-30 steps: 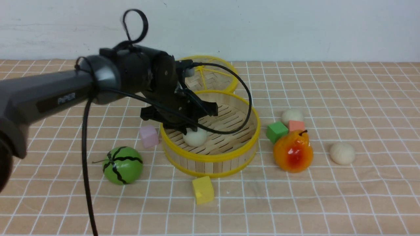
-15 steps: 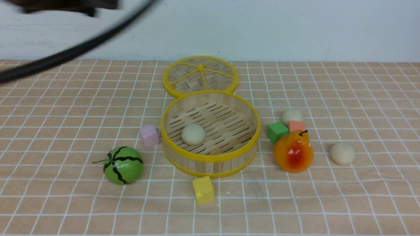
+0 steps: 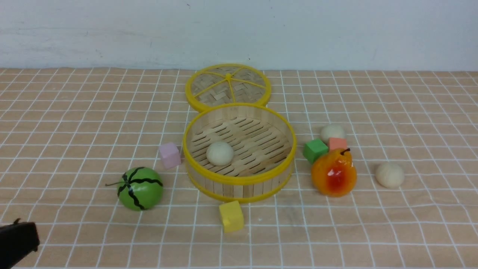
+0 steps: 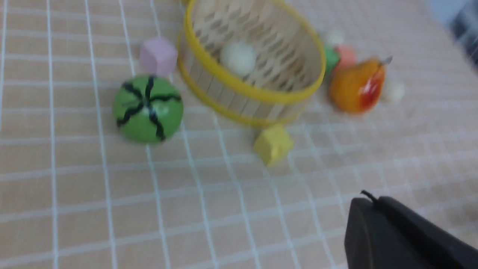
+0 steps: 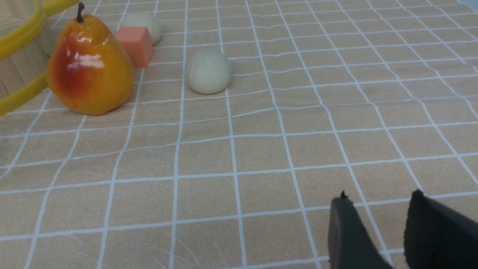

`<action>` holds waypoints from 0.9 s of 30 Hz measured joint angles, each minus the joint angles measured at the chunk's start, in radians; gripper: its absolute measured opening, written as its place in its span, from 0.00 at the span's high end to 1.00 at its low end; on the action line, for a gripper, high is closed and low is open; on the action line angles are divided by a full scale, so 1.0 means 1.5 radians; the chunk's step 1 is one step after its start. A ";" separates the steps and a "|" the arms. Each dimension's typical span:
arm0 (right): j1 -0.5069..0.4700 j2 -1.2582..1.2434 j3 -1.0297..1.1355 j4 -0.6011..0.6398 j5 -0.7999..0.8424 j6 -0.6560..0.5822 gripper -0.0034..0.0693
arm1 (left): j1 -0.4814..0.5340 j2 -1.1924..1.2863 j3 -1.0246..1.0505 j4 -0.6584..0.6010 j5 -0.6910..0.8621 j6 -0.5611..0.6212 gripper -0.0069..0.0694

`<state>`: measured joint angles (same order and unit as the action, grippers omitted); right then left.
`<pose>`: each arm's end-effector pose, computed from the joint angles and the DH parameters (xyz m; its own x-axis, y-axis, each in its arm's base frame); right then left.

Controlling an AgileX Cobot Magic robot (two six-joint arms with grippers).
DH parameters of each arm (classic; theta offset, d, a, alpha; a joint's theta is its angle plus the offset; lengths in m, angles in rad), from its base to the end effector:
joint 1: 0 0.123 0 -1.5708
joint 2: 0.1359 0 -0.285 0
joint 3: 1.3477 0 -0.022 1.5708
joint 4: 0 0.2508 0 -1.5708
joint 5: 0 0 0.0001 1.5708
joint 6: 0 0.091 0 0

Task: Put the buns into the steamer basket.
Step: Use the right arm to grab a steamed stuffed bun

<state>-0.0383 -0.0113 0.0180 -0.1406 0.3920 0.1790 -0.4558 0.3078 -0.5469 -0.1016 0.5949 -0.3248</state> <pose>0.0518 -0.0069 0.1729 -0.2982 0.0603 -0.9526 0.1039 0.9941 0.0304 0.0523 -0.0314 0.3226 -0.4111 -0.2407 -0.8792 0.3544 0.8464 -0.3974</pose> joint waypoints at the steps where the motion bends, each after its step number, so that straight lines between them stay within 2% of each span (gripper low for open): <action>1: 0.000 0.000 0.000 0.000 0.000 0.000 0.62 | 0.000 -0.039 0.024 0.000 -0.031 -0.003 0.93; 4: 0.000 0.000 0.000 0.000 0.000 0.000 0.62 | 0.000 -0.147 0.078 0.000 -0.075 -0.014 0.93; 8: 0.000 0.000 0.000 0.000 0.000 0.000 0.62 | 0.000 -0.200 0.103 0.000 -0.049 -0.039 0.93; 15: 0.000 0.000 0.000 0.000 0.000 0.000 0.62 | 0.000 -0.206 0.108 0.006 -0.014 -0.044 0.93; 22: 0.000 0.000 0.000 0.000 0.000 0.000 0.62 | 0.000 -0.206 0.108 0.056 -0.014 -0.044 0.93; 27: 0.000 0.000 0.000 0.000 0.000 0.000 0.62 | 0.009 -0.206 0.128 0.115 -0.073 0.000 0.93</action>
<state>-0.0383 -0.0113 0.0180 -0.1406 0.3920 0.1790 -0.4427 -0.0006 -0.3545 0.0714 0.4853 -0.3254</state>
